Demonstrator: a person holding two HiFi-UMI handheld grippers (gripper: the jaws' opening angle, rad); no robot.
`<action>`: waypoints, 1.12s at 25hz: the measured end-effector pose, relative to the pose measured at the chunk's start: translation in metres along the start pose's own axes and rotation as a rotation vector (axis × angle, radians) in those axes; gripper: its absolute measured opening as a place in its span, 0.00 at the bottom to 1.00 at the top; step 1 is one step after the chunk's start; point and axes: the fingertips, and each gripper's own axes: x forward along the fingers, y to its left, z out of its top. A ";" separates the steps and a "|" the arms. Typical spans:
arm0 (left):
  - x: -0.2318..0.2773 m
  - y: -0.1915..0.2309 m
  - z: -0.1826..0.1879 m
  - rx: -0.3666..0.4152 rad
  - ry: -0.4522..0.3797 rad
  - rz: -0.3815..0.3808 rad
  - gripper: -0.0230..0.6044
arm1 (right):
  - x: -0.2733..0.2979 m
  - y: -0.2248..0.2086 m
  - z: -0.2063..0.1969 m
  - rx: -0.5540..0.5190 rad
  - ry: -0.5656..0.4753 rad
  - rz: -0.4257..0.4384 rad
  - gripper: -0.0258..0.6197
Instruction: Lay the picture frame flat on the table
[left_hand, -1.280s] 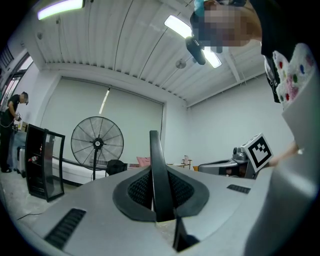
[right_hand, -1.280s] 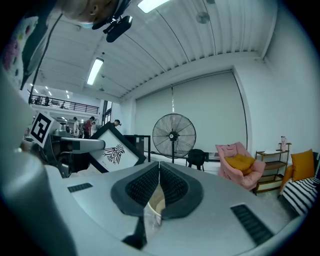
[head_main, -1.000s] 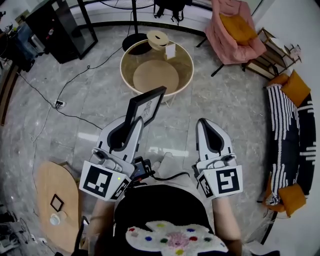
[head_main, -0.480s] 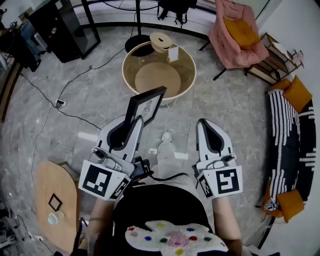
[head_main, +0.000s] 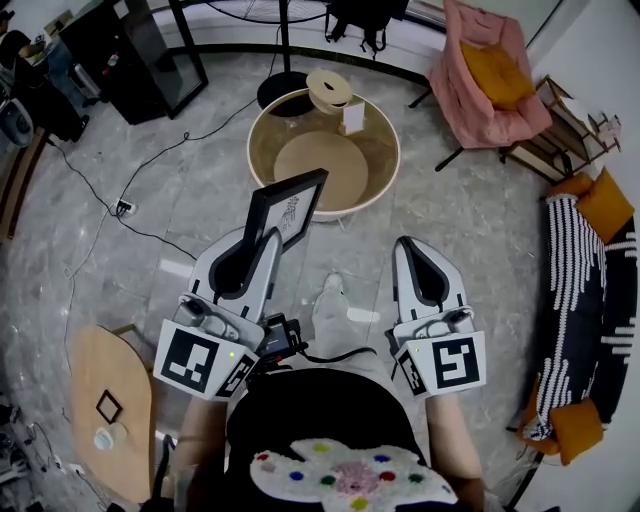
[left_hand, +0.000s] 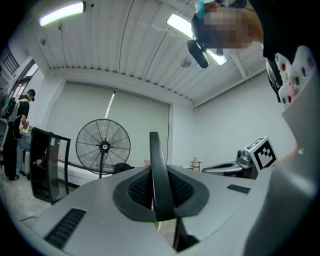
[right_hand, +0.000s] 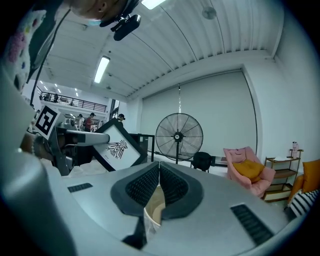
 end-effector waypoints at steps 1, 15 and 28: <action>0.007 0.002 0.000 -0.002 0.000 0.003 0.11 | 0.005 -0.005 -0.001 0.003 0.003 0.001 0.09; 0.088 0.036 0.001 0.005 0.013 0.058 0.11 | 0.087 -0.067 0.000 0.019 0.014 0.063 0.09; 0.145 0.065 0.006 0.002 0.024 0.122 0.11 | 0.149 -0.100 0.014 0.022 0.007 0.150 0.09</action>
